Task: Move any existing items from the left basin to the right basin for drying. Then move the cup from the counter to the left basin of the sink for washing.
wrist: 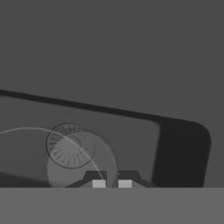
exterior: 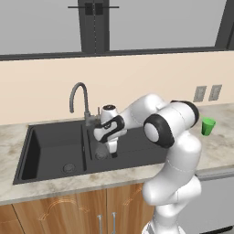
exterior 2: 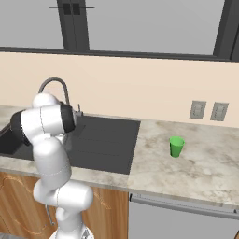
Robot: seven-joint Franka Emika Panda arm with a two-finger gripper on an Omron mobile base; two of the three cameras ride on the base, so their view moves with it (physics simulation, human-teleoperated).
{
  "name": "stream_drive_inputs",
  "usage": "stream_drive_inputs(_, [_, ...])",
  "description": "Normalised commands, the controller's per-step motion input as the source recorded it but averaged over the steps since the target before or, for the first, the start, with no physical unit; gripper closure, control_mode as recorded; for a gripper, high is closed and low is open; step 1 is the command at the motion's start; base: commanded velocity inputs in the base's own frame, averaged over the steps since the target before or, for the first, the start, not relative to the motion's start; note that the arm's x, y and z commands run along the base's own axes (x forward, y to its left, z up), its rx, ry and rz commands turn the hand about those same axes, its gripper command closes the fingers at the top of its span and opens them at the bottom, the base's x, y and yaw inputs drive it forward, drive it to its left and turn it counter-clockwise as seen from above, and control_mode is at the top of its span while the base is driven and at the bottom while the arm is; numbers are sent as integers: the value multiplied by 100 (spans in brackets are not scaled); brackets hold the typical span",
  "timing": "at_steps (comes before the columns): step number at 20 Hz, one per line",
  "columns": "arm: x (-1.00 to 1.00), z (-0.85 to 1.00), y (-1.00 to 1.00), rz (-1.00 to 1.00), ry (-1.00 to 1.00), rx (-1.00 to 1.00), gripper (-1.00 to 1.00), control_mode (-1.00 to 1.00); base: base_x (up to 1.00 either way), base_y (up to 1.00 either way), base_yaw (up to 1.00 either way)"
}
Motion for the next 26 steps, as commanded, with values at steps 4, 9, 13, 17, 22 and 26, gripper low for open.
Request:
stream_drive_inputs(4, [8, -23, 0, 0, 0, 0, 100, -100, 0, 0, 0])
stream_drive_inputs(9, [10, -11, 0, 0, 5, 0, 100, -100, 0, 0, 0])
stream_drive_inputs(13, [0, -7, 0, 0, 2, 0, 100, -100, 0, 0, 0])
stream_drive_inputs(17, [0, -15, 0, 0, 2, 0, 100, -100, 0, 0, 0])
stream_drive_inputs(22, [0, -8, 1, 0, 3, 0, -100, -100, 0, 0, 0])
stream_drive_inputs(26, [0, 5, 0, 0, 3, 0, -100, -100, 0, 0, 0])
